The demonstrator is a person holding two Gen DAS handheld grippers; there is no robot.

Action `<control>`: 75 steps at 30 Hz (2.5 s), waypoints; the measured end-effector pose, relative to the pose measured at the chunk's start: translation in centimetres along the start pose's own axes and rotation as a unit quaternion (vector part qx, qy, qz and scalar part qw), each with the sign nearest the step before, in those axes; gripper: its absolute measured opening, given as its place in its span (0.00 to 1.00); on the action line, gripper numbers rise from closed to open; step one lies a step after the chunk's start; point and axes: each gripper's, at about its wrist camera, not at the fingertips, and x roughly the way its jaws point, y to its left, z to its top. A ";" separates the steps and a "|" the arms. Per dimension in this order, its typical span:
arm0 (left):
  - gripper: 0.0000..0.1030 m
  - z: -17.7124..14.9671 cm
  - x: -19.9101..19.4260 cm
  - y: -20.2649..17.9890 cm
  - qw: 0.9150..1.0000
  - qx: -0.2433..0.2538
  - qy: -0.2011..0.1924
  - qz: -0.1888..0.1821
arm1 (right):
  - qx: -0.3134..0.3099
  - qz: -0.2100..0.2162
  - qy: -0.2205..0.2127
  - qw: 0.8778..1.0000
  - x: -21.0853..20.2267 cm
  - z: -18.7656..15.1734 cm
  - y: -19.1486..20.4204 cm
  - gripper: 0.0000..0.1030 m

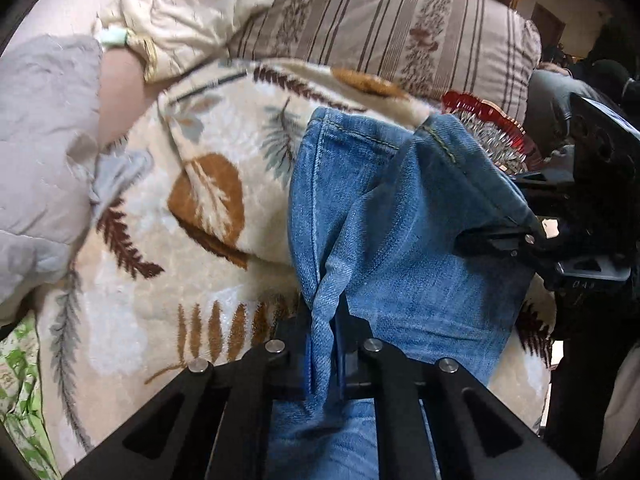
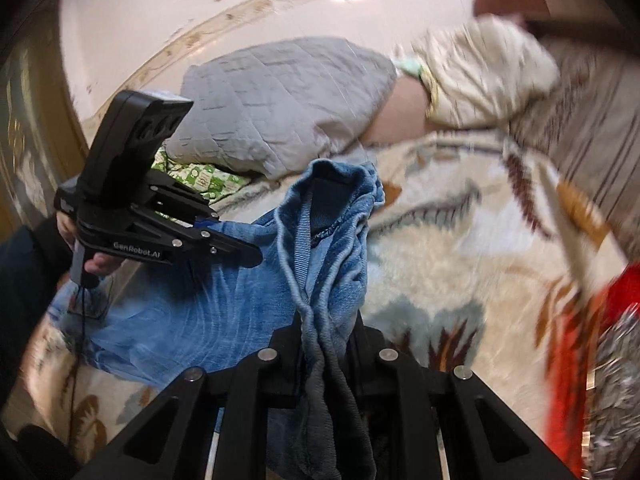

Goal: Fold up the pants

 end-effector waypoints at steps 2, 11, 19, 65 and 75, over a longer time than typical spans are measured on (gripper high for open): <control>0.09 -0.1 -0.2 0.0 1.000 0.001 -0.005 0.004 | -0.025 -0.022 -0.008 0.999 -0.6 0.2 1.2 0.17; 0.09 -0.9 -2.0 -0.3 0.999 0.000 -0.031 0.011 | -0.091 -0.062 -0.039 0.993 -2.5 1.4 5.6 0.17; 0.10 -4.8 -6.5 1.1 0.997 -0.043 -0.065 0.006 | -0.145 -0.034 -0.066 0.987 -3.7 3.5 11.4 0.17; 0.88 -8.1 -4.0 -2.3 0.942 -0.243 -0.042 0.228 | 0.111 0.039 -0.028 0.993 1.7 3.7 -0.2 0.15; 0.97 -6.2 1.6 0.3 0.920 -0.291 -0.004 0.261 | 0.097 0.047 -0.040 0.993 0.4 3.9 0.5 0.15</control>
